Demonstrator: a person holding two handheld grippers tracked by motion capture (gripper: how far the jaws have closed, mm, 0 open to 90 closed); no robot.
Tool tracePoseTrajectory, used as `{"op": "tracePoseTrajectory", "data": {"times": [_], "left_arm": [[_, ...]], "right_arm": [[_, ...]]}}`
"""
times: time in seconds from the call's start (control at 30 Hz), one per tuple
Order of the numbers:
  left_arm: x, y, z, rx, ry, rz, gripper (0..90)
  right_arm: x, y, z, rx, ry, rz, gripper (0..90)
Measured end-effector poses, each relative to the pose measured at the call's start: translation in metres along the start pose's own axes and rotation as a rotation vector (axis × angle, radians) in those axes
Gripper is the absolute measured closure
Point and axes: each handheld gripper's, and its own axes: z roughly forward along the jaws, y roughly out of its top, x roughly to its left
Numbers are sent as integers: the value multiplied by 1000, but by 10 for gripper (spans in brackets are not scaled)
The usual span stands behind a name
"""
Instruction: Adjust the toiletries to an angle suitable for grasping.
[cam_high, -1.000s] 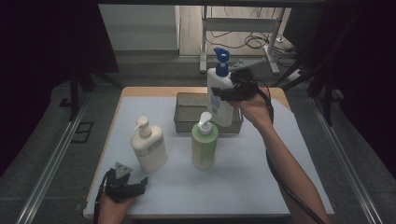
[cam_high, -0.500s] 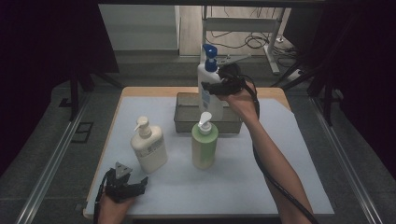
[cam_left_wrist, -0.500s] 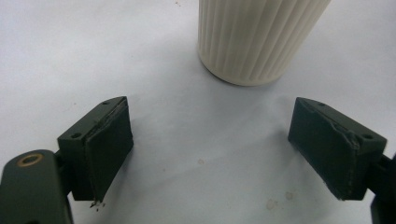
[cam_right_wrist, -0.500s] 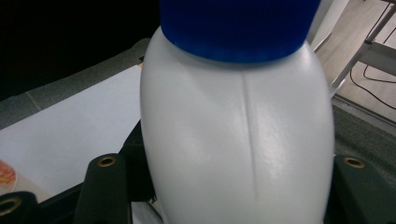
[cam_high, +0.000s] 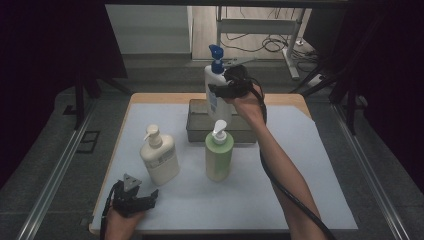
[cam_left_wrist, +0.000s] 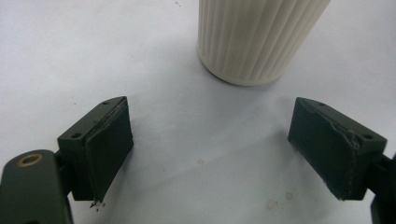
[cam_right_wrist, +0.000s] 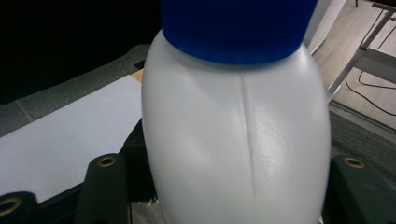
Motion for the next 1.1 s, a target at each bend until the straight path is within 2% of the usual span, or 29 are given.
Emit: {"op": "tracePoseTrajectory", "data": {"times": [0.5,1.1], "left_arm": [[0,0,0,3,1,-1,135],[0,0,0,3,2,-1,134]], "right_arm": [[7,-10,31,17,-9,-5,408],[16,-28,47,40,19,-13,407]]}}
